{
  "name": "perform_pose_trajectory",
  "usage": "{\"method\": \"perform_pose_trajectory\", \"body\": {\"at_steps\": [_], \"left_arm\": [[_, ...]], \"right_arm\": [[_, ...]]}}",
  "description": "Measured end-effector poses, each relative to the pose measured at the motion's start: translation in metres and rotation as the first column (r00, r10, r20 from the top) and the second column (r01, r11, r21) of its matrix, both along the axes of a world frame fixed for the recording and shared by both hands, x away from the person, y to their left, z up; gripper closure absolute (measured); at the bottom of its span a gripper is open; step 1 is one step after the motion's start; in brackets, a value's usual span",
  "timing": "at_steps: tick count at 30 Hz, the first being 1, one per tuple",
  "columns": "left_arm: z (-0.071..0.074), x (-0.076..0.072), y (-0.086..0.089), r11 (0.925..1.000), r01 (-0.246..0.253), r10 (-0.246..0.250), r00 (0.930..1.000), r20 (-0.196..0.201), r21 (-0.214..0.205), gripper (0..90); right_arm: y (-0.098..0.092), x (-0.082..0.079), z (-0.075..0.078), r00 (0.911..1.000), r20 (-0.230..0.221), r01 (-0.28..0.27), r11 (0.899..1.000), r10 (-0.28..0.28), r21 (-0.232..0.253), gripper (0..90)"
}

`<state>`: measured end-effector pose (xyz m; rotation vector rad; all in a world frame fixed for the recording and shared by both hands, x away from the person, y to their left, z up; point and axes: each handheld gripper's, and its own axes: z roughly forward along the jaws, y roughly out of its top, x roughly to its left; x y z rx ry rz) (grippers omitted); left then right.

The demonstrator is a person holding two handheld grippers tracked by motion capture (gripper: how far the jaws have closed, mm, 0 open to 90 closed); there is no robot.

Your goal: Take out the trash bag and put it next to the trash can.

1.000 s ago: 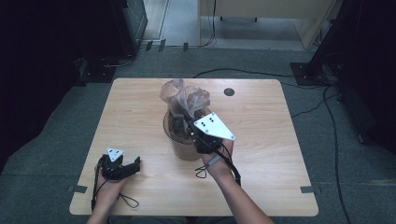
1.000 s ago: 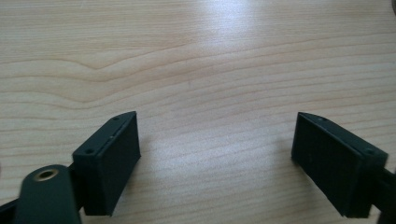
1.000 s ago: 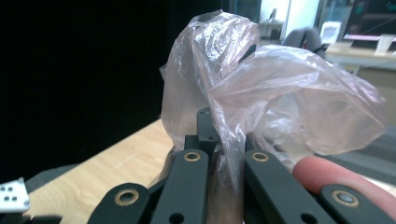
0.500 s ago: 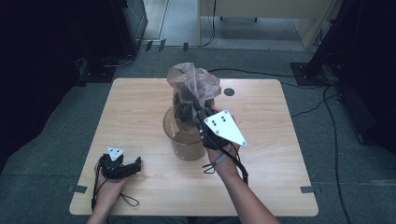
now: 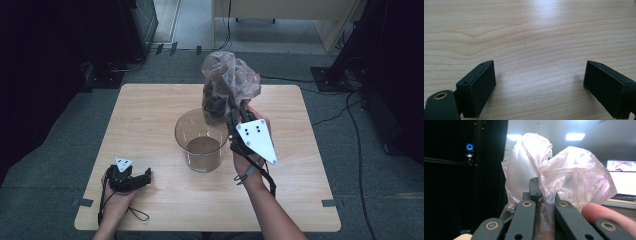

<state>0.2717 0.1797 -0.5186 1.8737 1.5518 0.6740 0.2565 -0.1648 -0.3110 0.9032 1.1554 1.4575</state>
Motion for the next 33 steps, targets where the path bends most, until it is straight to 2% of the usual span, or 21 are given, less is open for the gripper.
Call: {"method": "perform_pose_trajectory", "body": {"at_steps": [4,9,14,18,19,21,24,28,30,32,33], "left_arm": [[0.0,0.0,0.0,1.0,0.0,0.0,1.0,0.001,-0.001,10.4],[0.0,0.001,-0.001,1.0,0.003,-0.003,1.0,0.002,-0.003,10.4],[0.0,0.002,-0.001,1.0,0.004,-0.004,1.0,0.003,-0.002,10.4],[0.0,0.002,-0.002,1.0,0.004,-0.004,1.0,0.003,-0.002,10.4],[0.0,0.002,-0.002,1.0,0.004,-0.004,1.0,0.004,-0.002,10.4],[0.0,0.003,-0.002,1.0,0.006,-0.006,1.0,0.005,-0.002,10.4],[0.0,0.003,-0.002,1.0,0.008,-0.008,1.0,0.005,-0.001,10.4],[0.0,0.003,-0.002,1.0,0.008,-0.008,1.0,0.005,-0.002,10.4],[0.0,0.003,-0.002,1.0,0.008,-0.008,1.0,0.004,-0.001,10.4],[0.0,0.004,-0.003,1.0,0.009,-0.009,1.0,0.002,0.001,10.4],[0.0,0.004,-0.003,0.9999,0.012,-0.012,0.9999,0.002,-0.002,10.4]], "right_arm": [[-0.013,0.008,0.001,0.9993,0.006,0.037,0.999,-0.037,-0.002,90.0],[-0.027,0.02,-0.004,0.997,-0.007,0.077,0.997,-0.077,0.002,90.0],[-0.034,0.038,-0.017,0.9935,-0.047,0.103,0.995,-0.103,-0.005,90.0],[-0.039,0.056,-0.03,0.99,-0.094,0.106,0.994,-0.105,0.003,90.0],[-0.039,0.056,-0.03,0.99,-0.094,0.106,0.994,-0.105,0.003,90.0],[-0.042,0.068,-0.037,0.9868,-0.126,0.104,0.995,-0.102,0.008,90.0],[-0.043,0.091,-0.046,0.9818,-0.169,0.088,0.996,-0.087,0.002,90.0],[-0.039,0.112,-0.055,0.978,-0.206,0.033,0.999,-0.031,0.008,90.0],[-0.034,0.123,-0.06,0.9752,-0.218,-0.039,0.999,0.039,0.004,90.0],[-0.03,0.131,-0.066,0.9649,-0.233,-0.125,0.992,0.122,0.0,90.0],[-0.03,0.133,-0.07,0.9622,-0.239,-0.138,0.99,0.13,-0.016,90.0]]}}
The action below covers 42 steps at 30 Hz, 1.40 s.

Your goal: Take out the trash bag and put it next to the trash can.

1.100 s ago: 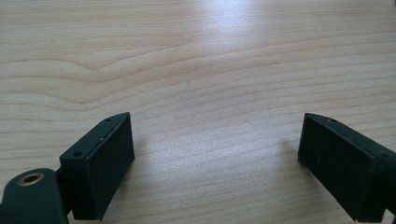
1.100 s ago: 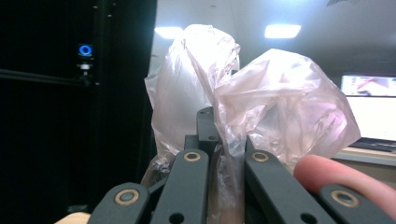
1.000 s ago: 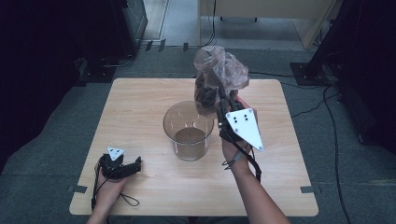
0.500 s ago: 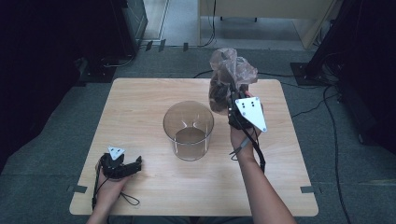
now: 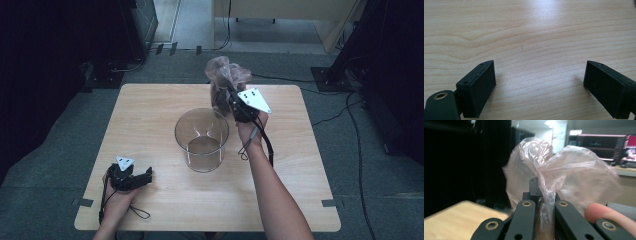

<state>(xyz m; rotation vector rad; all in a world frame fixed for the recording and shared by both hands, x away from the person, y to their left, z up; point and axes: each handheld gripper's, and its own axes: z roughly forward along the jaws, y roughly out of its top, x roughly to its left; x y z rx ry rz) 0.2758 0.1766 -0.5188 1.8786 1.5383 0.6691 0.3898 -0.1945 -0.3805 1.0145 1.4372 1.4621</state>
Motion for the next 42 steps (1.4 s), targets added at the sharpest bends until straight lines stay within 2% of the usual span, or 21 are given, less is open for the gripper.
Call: {"method": "perform_pose_trajectory", "body": {"at_steps": [1,4,8,12,16,17,19,24,30,33,38,42], "left_arm": [[0.0,0.0,0.0,1.0,0.001,-0.001,1.0,0.0,0.0,10.4],[0.0,0.0,0.0,1.0,0.002,-0.002,1.0,0.0,0.0,10.5],[0.0,0.0,0.0,1.0,0.001,-0.001,1.0,0.001,-0.001,10.5],[0.0,-0.001,0.0,1.0,0.002,-0.002,1.0,0.001,-0.001,10.5],[0.0,-0.001,0.0,1.0,0.002,-0.002,1.0,0.0,0.0,10.5],[0.0,-0.001,0.0,1.0,0.002,-0.002,1.0,-0.001,0.001,10.5],[0.0,-0.001,-0.001,1.0,0.001,-0.001,1.0,0.0,0.002,10.5],[0.0,-0.002,-0.001,1.0,0.002,-0.002,1.0,0.0,0.002,10.5],[0.0,-0.002,-0.001,1.0,0.001,-0.001,1.0,0.001,0.001,10.5],[0.0,-0.002,-0.001,1.0,0.001,-0.001,1.0,0.0,0.001,10.5],[0.0,-0.002,-0.001,1.0,0.002,-0.002,1.0,0.001,0.001,10.5],[0.0,-0.002,-0.001,1.0,0.002,-0.002,1.0,0.001,0.001,10.5]], "right_arm": [[0.0,0.004,-0.006,0.9995,-0.028,-0.015,1.0,0.015,-0.009,90.0],[-0.005,0.008,-0.022,0.9947,-0.088,-0.05,0.999,0.052,0.018,90.0],[-0.016,0.005,-0.04,0.9881,-0.135,-0.071,0.997,0.074,0.027,90.0],[-0.024,0.0,-0.047,0.982,-0.166,-0.082,0.995,0.09,0.051,88.9],[-0.03,-0.005,-0.049,0.9739,-0.181,-0.114,0.985,0.137,0.129,76.2],[-0.032,-0.006,-0.049,0.9709,-0.186,-0.122,0.98,0.151,0.159,71.0],[-0.034,-0.009,-0.049,0.9683,-0.186,-0.132,0.975,0.166,0.181,67.3],[-0.041,-0.017,-0.05,0.9669,-0.196,-0.126,0.974,0.163,0.189,54.0],[-0.049,-0.026,-0.05,0.9576,-0.221,-0.147,0.973,0.185,0.178,44.8],[-0.051,-0.03,-0.05,0.9538,-0.234,-0.153,0.975,0.189,0.163,39.8],[-0.048,-0.034,-0.049,0.9468,-0.262,-0.167,0.981,0.187,0.095,26.9],[-0.051,-0.039,-0.049,0.937,-0.291,-0.172,0.98,0.193,0.097,12.8]]}}
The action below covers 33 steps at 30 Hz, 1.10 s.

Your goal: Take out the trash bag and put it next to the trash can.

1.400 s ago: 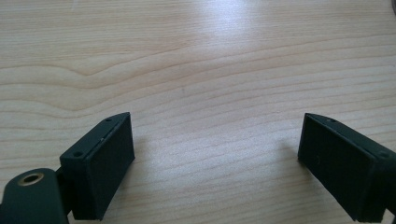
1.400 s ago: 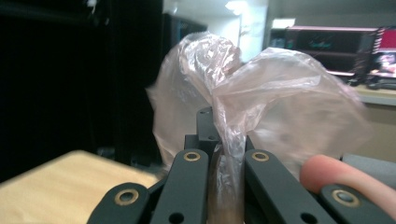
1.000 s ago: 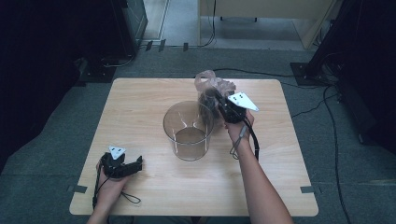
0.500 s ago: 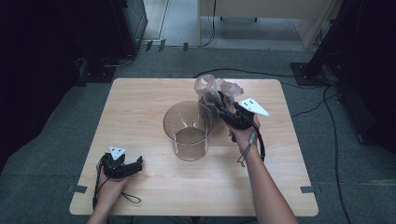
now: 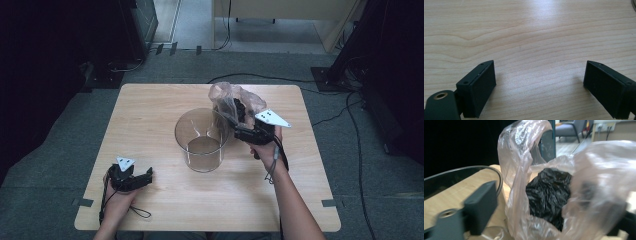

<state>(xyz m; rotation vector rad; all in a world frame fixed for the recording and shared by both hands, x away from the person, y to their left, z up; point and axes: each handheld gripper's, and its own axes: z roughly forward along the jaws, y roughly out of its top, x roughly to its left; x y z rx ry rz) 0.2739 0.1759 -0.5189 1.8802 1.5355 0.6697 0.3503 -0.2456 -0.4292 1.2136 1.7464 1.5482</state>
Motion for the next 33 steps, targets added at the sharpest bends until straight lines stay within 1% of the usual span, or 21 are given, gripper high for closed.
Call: {"method": "perform_pose_trajectory", "body": {"at_steps": [1,3,4,5,6,7,12,13,14,16,17,19,24,26,29,30,32,33], "left_arm": [[0.0,0.0,0.0,1.0,0.0,0.0,1.0,0.0,0.0,10.5],[0.0,0.0,0.0,1.0,0.0,0.0,1.0,0.0,0.0,10.5],[0.0,0.0,0.0,1.0,0.0,0.0,1.0,0.0,0.0,10.5],[0.0,0.0,0.0,1.0,0.0,0.0,1.0,-0.001,0.0,10.5],[0.0,0.0,0.0,1.0,0.0,0.0,1.0,-0.001,0.0,10.5],[0.0,0.0,0.0,1.0,0.0,0.0,1.0,0.0,0.0,10.5],[0.0,0.0,0.0,1.0,0.001,-0.001,1.0,0.0,0.0,10.5],[0.0,0.0,0.0,1.0,0.001,-0.001,1.0,0.0,0.0,10.5],[0.0,0.0,0.0,1.0,0.0,0.0,1.0,0.0,0.0,10.5],[0.0,0.0,0.0,1.0,0.0,0.0,1.0,0.0,0.001,10.5],[0.0,0.0,0.0,1.0,0.0,0.0,1.0,0.0,0.001,10.5],[0.0,0.0,0.0,1.0,0.0,0.0,1.0,-0.001,0.001,10.5],[0.0,0.0,0.0,1.0,0.0,0.0,1.0,0.0,0.0,10.5],[0.0,0.0,0.0,1.0,-0.001,0.001,1.0,0.001,-0.001,10.5],[0.0,0.0,0.0,1.0,0.0,0.0,1.0,0.001,-0.001,10.5],[0.0,0.0,0.0,1.0,0.0,0.0,1.0,0.001,-0.001,10.5],[0.0,0.0,0.0,1.0,0.0,0.0,1.0,0.001,-0.001,10.5],[0.0,0.0,0.0,1.0,0.0,0.0,1.0,0.001,-0.001,10.5]], "right_arm": [[-0.003,-0.001,0.0,0.9998,-0.016,-0.013,1.0,0.013,0.01,10.6],[-0.009,-0.003,0.0,0.998,-0.05,-0.038,0.999,0.039,0.019,2.5],[-0.012,-0.004,0.0,0.9969,-0.061,-0.049,0.999,0.05,0.021,0.0],[-0.016,-0.006,-0.001,0.9955,-0.071,-0.062,0.998,0.063,0.024,0.0],[-0.019,-0.008,-0.002,0.9947,-0.071,-0.073,0.997,0.074,0.024,0.0],[-0.022,-0.009,-0.004,0.9942,-0.074,-0.076,0.997,0.077,0.025,0.0],[-0.035,-0.017,-0.016,0.9919,-0.102,-0.076,0.997,0.075,-0.004,0.0],[-0.035,-0.017,-0.016,0.9919,-0.102,-0.076,0.997,0.075,-0.004,0.0],[-0.037,-0.02,-0.022,0.9894,-0.12,-0.087,0.995,0.082,-0.038,0.0],[-0.038,-0.023,-0.028,0.9865,-0.137,-0.103,0.991,0.09,-0.09,0.0],[-0.038,-0.025,-0.032,0.9849,-0.146,-0.11,0.988,0.093,-0.111,0.0],[-0.039,-0.028,-0.038,0.9818,-0.163,-0.119,0.984,0.097,-0.13,0.0],[-0.044,-0.035,-0.052,0.9775,-0.193,-0.107,0.988,0.084,-0.111,0.0],[-0.046,-0.037,-0.058,0.9743,-0.205,-0.118,0.987,0.094,-0.11,0.0],[-0.048,-0.042,-0.065,0.9646,-0.236,-0.147,0.983,0.117,-0.112,0.0],[-0.049,-0.044,-0.068,0.9595,-0.249,-0.163,0.981,0.132,-0.108,0.0],[-0.051,-0.049,-0.072,0.9546,-0.264,-0.173,0.978,0.137,-0.118,0.0],[-0.052,-0.051,-0.075,0.9545,-0.266,-0.172,0.977,0.134,-0.123,0.0]]}}
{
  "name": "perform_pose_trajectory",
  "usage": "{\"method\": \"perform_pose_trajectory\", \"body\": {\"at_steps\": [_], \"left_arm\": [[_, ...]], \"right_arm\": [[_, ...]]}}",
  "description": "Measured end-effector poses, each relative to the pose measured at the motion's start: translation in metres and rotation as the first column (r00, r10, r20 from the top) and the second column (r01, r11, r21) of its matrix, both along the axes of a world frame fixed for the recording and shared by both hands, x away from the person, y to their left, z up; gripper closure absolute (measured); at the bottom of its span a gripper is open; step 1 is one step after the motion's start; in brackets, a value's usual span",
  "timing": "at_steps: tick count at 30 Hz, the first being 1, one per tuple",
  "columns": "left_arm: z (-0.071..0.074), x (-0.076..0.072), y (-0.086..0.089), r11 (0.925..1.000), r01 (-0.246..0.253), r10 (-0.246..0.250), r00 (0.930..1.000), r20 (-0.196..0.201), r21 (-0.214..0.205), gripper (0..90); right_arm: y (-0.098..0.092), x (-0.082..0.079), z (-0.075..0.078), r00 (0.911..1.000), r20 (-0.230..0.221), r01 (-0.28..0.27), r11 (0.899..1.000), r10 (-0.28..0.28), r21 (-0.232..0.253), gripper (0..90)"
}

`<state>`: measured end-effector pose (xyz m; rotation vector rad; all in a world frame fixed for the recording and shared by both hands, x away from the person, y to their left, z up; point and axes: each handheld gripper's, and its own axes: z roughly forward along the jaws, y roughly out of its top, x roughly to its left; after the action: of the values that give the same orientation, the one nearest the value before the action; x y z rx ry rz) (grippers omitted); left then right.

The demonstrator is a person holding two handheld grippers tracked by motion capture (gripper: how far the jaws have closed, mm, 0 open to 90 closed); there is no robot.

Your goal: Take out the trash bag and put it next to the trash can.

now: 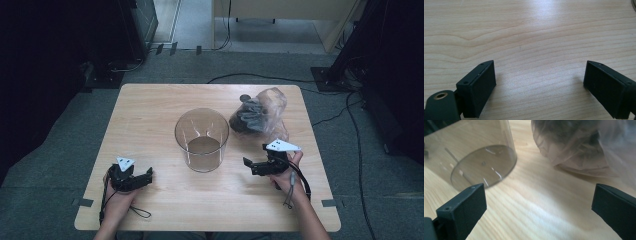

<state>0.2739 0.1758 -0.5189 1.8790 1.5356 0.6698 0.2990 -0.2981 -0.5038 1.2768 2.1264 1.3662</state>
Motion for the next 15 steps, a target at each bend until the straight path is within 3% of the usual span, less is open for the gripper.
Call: {"method": "perform_pose_trajectory", "body": {"at_steps": [3,7,10,13,15], "left_arm": [[0.0,0.0,0.0,1.0,-0.001,0.001,1.0,0.0,0.0,10.5],[0.0,0.0,0.0,1.0,-0.002,0.002,1.0,0.0,-0.001,10.5],[0.0,-0.001,0.0,1.0,-0.002,0.002,1.0,-0.001,0.0,10.5],[0.0,-0.001,0.0,1.0,-0.003,0.003,1.0,0.0,-0.001,10.5],[0.0,-0.001,0.0,1.0,-0.003,0.003,1.0,0.0,-0.001,10.5]], "right_arm": [[-0.005,-0.008,-0.005,0.9998,-0.016,0.015,1.0,-0.016,-0.005,0.0],[-0.015,-0.019,-0.014,0.9965,-0.034,0.074,0.996,-0.076,-0.052,0.0],[-0.028,-0.025,-0.018,0.9885,-0.091,0.116,0.991,-0.121,-0.061,0.0],[-0.039,-0.033,-0.019,0.984,-0.091,0.146,0.986,-0.154,-0.082,0.0],[-0.047,-0.038,-0.02,0.978,-0.12,0.16,0.983,-0.17,-0.088,0.0]]}}
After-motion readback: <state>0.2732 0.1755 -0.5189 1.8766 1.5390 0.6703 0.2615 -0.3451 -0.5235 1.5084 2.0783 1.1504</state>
